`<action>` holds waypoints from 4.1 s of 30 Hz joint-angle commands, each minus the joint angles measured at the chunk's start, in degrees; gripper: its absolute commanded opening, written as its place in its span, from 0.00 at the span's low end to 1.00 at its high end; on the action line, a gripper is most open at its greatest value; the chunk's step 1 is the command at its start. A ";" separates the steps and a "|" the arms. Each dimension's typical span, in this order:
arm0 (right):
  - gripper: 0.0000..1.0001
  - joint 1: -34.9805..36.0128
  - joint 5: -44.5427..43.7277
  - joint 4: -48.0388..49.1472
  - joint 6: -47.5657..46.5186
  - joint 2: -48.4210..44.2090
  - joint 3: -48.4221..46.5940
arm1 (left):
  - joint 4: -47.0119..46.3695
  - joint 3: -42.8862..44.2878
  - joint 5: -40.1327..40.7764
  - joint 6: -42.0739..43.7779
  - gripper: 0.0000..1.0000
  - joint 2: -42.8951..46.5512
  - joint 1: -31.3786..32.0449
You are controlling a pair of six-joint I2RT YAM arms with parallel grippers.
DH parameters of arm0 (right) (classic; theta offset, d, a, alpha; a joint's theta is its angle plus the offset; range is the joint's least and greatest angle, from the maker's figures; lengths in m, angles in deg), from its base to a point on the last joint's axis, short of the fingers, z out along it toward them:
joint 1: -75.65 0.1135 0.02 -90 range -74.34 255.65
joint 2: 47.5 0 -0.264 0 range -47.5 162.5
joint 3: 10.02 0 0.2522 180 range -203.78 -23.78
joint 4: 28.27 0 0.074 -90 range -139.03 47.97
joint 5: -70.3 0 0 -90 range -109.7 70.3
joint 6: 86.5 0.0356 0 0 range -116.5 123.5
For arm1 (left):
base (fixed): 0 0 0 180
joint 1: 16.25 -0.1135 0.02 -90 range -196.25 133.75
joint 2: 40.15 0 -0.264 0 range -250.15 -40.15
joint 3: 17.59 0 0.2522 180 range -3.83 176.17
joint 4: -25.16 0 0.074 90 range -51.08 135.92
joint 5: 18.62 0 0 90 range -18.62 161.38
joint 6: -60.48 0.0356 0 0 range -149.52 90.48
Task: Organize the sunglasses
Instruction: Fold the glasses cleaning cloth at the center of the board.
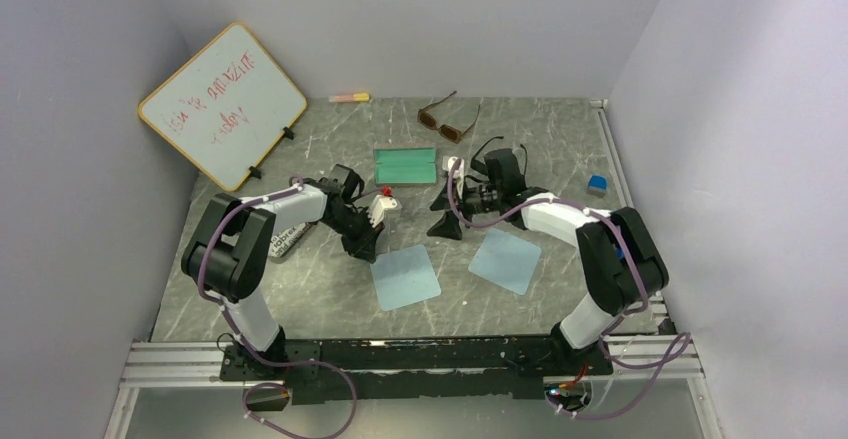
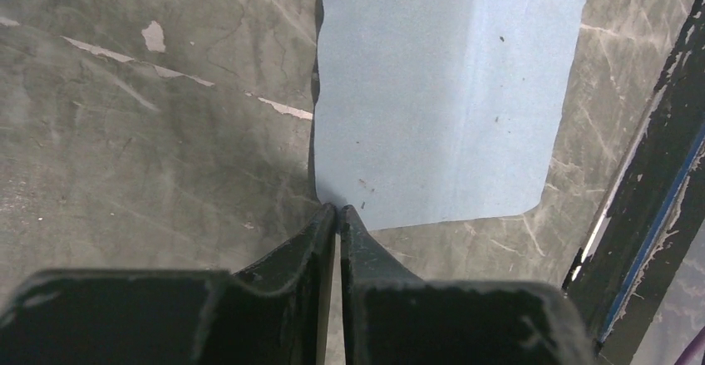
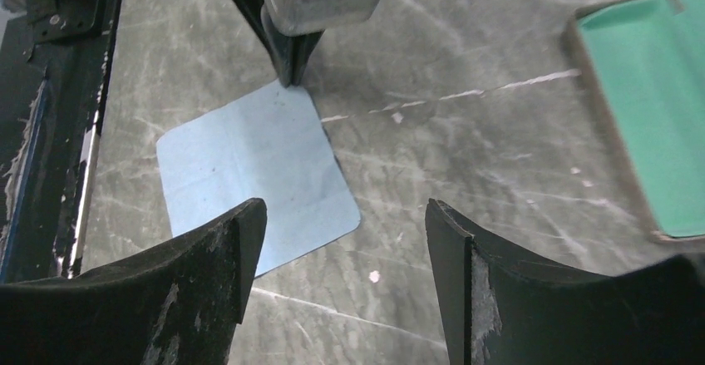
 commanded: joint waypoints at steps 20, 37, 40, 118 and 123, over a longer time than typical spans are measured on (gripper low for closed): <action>0.65 4.28 -4.18 -0.76 6.99 13.27 -6.29 | -0.54 -1.37 0.92 -0.23 0.05 0.20 0.45; 0.54 5.79 -4.64 -11.73 0.11 17.13 -10.17 | -0.80 -1.56 0.89 -0.45 0.05 1.29 0.44; 0.54 5.78 -4.26 -12.84 0.16 18.09 -10.84 | -0.80 -1.54 0.89 -0.41 0.05 1.26 0.45; 0.24 6.49 -3.36 -17.88 -0.48 20.14 -13.23 | -0.85 -1.72 0.47 -0.41 0.05 2.11 0.45; 0.26 6.49 -3.70 -18.67 -1.57 19.41 -13.33 | -0.89 -1.80 0.42 -0.41 0.05 1.95 0.45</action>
